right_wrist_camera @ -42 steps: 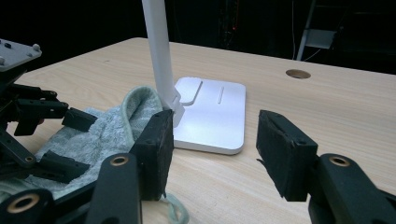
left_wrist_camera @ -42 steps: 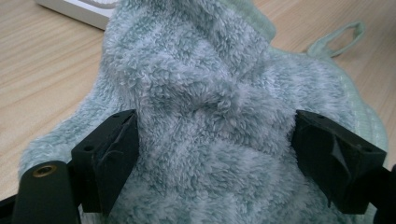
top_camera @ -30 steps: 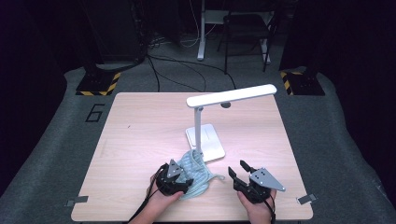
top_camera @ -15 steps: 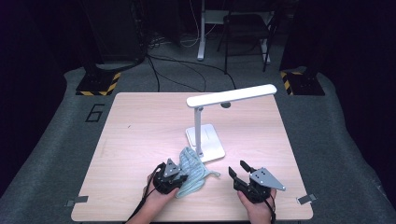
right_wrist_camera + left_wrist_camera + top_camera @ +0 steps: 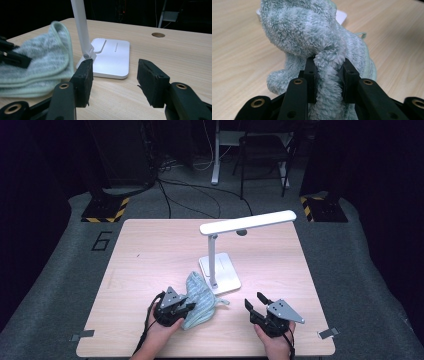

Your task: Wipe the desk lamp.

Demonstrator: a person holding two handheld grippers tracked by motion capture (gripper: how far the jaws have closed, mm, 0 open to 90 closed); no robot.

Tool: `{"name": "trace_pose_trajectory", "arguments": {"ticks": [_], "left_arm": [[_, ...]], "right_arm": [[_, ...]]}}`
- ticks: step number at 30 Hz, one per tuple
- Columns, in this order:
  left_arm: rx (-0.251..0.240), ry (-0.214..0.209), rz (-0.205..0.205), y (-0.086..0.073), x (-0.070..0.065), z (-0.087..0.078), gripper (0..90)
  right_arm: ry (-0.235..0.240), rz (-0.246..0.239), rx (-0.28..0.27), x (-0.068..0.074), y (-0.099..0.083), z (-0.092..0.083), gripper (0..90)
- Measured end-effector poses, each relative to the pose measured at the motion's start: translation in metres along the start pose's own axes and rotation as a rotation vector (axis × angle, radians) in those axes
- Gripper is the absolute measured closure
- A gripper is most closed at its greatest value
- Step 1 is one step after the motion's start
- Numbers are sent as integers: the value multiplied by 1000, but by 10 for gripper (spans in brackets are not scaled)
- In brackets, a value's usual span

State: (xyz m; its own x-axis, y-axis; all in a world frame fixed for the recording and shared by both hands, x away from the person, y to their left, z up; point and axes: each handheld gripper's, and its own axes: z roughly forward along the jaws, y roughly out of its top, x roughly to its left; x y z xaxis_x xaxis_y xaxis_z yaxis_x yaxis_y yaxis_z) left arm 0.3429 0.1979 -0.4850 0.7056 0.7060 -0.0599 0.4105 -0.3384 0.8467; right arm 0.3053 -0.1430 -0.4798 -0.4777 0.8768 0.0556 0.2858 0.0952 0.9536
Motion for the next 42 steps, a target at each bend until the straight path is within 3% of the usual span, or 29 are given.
{"name": "trace_pose_trajectory", "arguments": {"ticks": [4,16,20,30,34,42], "left_arm": [[-55,12,-27,3,6,-13,713],[-113,61,-54,7,27,-40,709],[-122,69,-71,7,35,-47,709],[-165,103,-111,8,46,-60,708],[-160,100,-108,8,48,-62,708],[-165,110,-112,8,51,-67,708]], "right_arm": [[3,-4,-1,0,-1,2,464],[19,2,28,4,5,16,425],[42,-2,62,5,11,27,411],[65,-77,121,13,15,61,399],[86,-74,130,15,18,73,401],[81,-49,119,23,21,94,462]]}}
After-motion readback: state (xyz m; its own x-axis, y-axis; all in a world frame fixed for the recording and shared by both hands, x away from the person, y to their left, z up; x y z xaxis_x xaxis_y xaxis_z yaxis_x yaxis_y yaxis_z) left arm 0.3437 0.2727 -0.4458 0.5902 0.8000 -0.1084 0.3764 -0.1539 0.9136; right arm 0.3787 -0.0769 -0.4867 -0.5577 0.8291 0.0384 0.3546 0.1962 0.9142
